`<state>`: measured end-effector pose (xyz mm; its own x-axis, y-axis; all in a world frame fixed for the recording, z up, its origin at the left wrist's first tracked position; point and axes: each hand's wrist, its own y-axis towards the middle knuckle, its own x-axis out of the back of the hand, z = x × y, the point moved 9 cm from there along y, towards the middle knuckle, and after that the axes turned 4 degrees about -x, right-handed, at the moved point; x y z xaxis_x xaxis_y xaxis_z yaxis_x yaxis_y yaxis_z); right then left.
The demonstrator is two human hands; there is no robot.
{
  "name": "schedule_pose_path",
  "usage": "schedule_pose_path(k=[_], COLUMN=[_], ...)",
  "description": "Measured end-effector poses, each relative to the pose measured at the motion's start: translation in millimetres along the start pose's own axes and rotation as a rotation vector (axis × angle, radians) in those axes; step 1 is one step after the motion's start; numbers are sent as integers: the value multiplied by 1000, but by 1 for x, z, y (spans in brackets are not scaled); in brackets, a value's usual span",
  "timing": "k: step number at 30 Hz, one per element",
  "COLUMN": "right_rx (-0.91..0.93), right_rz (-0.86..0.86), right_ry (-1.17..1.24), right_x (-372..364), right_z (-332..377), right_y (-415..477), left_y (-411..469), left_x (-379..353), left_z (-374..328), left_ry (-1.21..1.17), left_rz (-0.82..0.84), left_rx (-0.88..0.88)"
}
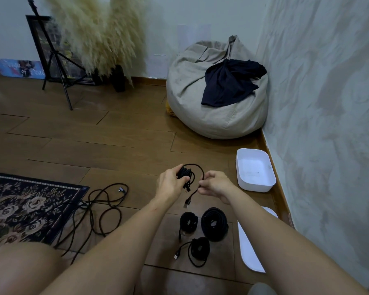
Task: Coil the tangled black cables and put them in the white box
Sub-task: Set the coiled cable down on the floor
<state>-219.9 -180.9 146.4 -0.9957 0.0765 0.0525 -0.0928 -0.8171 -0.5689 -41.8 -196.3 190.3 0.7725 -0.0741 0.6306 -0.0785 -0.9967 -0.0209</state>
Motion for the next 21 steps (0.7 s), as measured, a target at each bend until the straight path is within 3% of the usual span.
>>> schedule_pose_path(k=[11, 21], right_rx=[136, 146], right_rz=[-317, -412], right_ry=[68, 73], right_x=[24, 32], right_z=[12, 10], right_y=[4, 2], left_y=[0, -1], left_x=[-9, -18], left_z=[10, 15], left_ry=[52, 45], left_rz=[57, 81], left_rx=[26, 24])
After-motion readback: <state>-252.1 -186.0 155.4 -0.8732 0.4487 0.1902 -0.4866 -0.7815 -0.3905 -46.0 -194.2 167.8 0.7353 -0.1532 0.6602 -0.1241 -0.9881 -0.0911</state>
